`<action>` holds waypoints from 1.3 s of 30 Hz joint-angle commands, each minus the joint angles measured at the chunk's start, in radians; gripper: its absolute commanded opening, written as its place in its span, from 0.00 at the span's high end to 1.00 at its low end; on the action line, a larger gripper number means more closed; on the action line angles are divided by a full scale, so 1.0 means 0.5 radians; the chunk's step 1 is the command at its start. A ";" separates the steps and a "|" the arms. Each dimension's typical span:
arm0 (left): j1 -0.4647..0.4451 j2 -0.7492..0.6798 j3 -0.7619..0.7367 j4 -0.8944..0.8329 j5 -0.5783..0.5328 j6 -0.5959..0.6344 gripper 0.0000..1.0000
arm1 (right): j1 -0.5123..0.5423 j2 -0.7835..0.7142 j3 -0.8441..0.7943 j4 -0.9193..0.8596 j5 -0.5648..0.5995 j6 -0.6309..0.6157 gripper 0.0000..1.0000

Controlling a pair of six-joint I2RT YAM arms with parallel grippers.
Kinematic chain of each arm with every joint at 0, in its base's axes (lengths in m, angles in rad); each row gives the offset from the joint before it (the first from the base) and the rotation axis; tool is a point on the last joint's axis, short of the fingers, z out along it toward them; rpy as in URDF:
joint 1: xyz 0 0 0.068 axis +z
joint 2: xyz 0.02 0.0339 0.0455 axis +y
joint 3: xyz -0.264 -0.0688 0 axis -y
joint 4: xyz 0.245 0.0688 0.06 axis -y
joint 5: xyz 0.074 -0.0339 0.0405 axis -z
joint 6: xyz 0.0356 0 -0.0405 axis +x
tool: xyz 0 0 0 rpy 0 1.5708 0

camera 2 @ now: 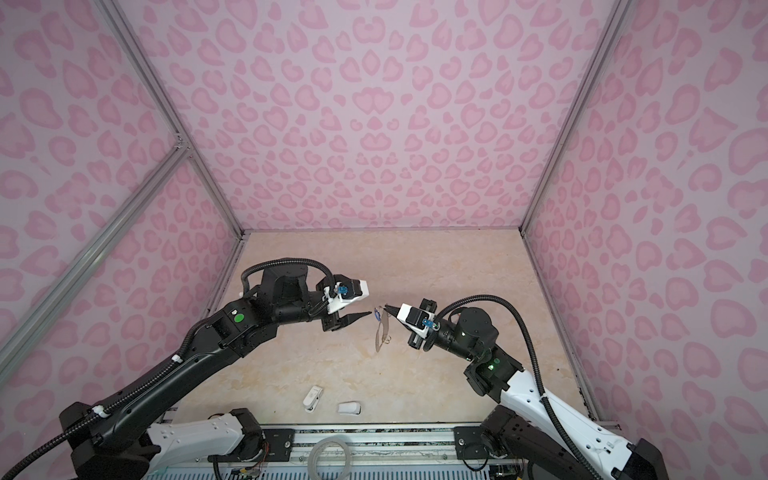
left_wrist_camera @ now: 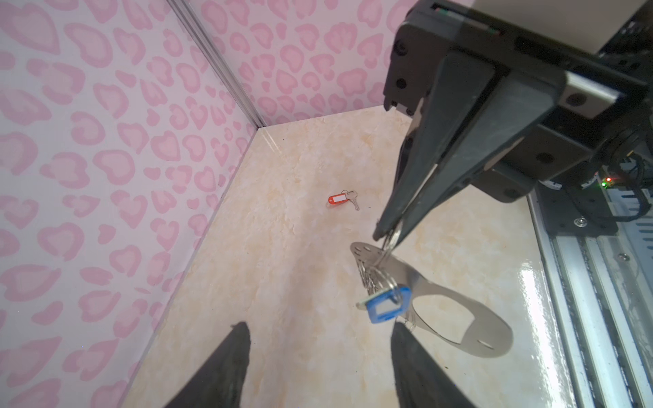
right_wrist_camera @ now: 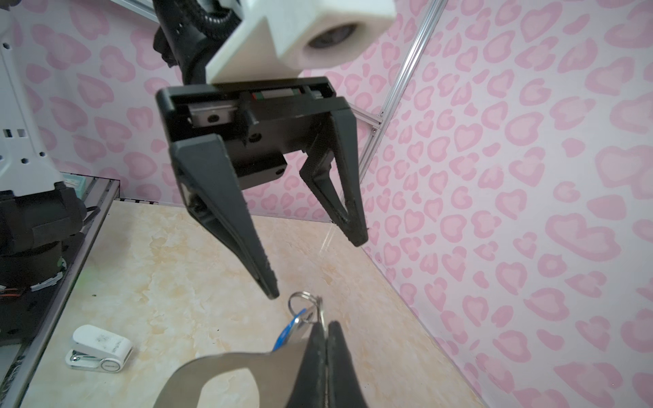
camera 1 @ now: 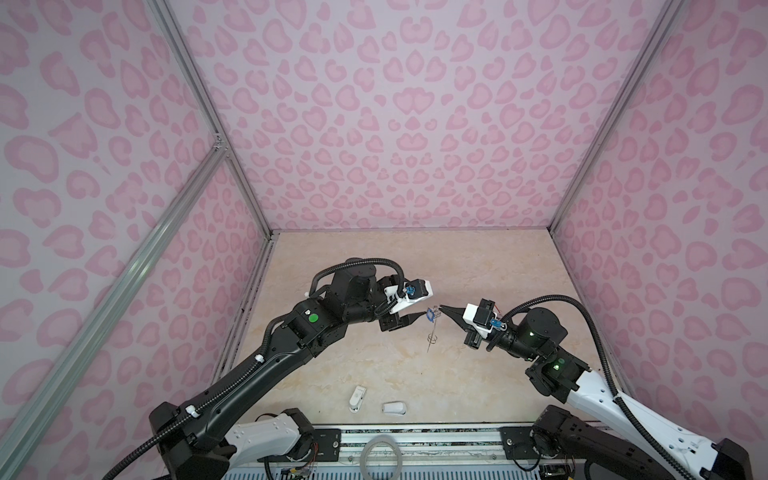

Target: Put the keys on the keyring

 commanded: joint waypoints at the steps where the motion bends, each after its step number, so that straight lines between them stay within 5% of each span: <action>1: 0.035 -0.032 -0.087 0.269 0.267 -0.195 0.39 | -0.001 -0.006 -0.005 0.102 -0.045 0.030 1.00; 9: 0.132 0.036 -0.181 0.427 0.715 -0.402 0.42 | 0.000 -0.023 -0.028 0.147 -0.084 0.053 1.00; 19: 0.140 0.166 -0.161 0.397 1.012 -0.423 0.60 | 0.000 -0.071 -0.059 0.188 -0.068 0.073 1.00; 29: 0.141 0.230 -0.099 0.343 1.158 -0.337 0.96 | -0.001 -0.087 -0.091 0.236 -0.036 0.085 1.00; 39: 0.130 0.285 0.004 0.148 1.152 -0.165 0.97 | -0.004 -0.068 -0.108 0.330 -0.038 0.137 1.00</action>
